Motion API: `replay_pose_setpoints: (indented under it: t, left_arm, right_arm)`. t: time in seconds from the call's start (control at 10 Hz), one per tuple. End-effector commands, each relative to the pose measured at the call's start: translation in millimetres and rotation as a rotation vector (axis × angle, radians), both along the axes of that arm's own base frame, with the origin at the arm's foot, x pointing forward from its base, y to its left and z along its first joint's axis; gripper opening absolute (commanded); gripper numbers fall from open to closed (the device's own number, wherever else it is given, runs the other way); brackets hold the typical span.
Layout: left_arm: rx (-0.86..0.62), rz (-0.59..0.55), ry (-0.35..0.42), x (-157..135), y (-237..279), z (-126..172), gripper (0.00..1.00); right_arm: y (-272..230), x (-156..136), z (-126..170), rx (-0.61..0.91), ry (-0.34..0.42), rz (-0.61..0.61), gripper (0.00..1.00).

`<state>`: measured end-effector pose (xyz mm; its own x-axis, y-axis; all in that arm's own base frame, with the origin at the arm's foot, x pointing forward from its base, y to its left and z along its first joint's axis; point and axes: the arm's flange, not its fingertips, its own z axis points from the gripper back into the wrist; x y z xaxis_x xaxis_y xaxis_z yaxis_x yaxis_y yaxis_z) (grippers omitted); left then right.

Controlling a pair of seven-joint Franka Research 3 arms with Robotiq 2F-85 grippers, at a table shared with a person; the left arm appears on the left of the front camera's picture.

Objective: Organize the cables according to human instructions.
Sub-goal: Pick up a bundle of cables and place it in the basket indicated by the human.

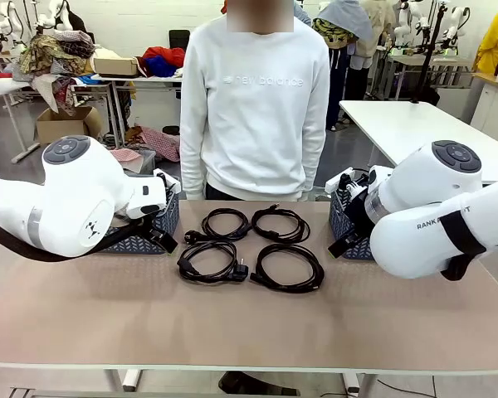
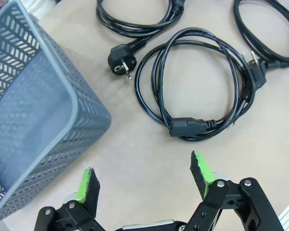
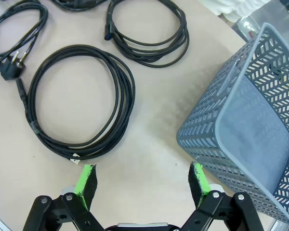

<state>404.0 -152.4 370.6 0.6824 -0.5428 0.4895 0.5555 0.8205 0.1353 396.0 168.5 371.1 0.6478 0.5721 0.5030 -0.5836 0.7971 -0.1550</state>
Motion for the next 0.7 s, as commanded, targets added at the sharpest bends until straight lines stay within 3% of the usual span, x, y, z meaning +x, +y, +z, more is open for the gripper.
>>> replay_pose_setpoints:
  t: [0.0, 0.6]
  left_arm:
    - [0.000, 0.000, 0.000, 0.0, 0.0, 0.0, 1.00]
    - [-0.135, -0.184, 0.015, 0.1, 36.3, 66.0, 1.00]
  right_arm:
    - [0.0, 0.0, 0.0, 0.000, 0.000, 0.000, 1.00]
    - [-45.3, 2.0, 58.7, 0.161, 0.022, 0.097, 1.00]
